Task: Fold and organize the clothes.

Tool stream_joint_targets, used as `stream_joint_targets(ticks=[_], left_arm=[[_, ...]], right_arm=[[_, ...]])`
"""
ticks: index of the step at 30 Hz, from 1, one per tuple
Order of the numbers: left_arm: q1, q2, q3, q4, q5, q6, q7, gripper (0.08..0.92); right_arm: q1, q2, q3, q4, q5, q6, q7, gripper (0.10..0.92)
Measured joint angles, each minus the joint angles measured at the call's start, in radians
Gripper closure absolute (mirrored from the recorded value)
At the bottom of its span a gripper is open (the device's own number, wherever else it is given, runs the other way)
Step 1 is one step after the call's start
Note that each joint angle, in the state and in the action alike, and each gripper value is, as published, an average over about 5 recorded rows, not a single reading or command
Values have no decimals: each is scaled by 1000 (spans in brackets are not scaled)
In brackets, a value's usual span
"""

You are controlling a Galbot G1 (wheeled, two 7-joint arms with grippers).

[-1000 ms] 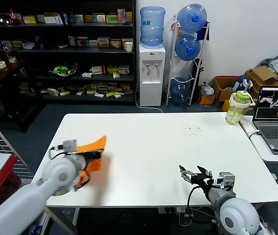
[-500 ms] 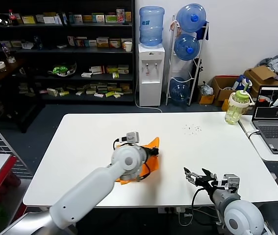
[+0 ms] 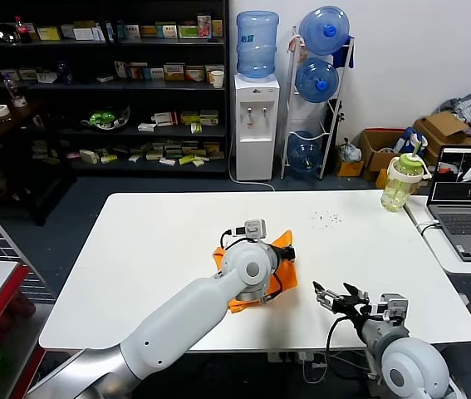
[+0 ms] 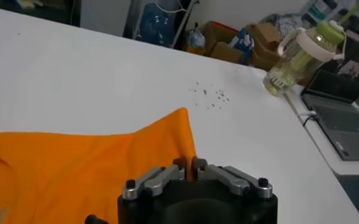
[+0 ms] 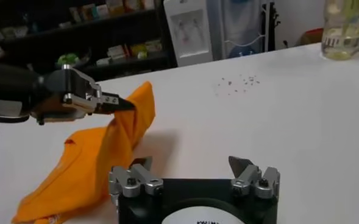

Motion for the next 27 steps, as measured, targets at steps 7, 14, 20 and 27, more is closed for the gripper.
stream_joint_targets(ticks=[7,14,20,27], left_arm=[[67,35,-70,-71,64,-14,63,582],[282,171,-257,-217,229,-75,256,383],[577,248,-494,-279,507,-255,539,220],[876,232,-732,-314,756,-493,808,178]], right_arm=[[-30,-18,34,16,-71,50,-83,203],[-126,-12,133,29,-163,150,-199,203],[-205,34,235,-3,-285,284,-312,203],[-255,128,314,-69,-399,455,-419,203]])
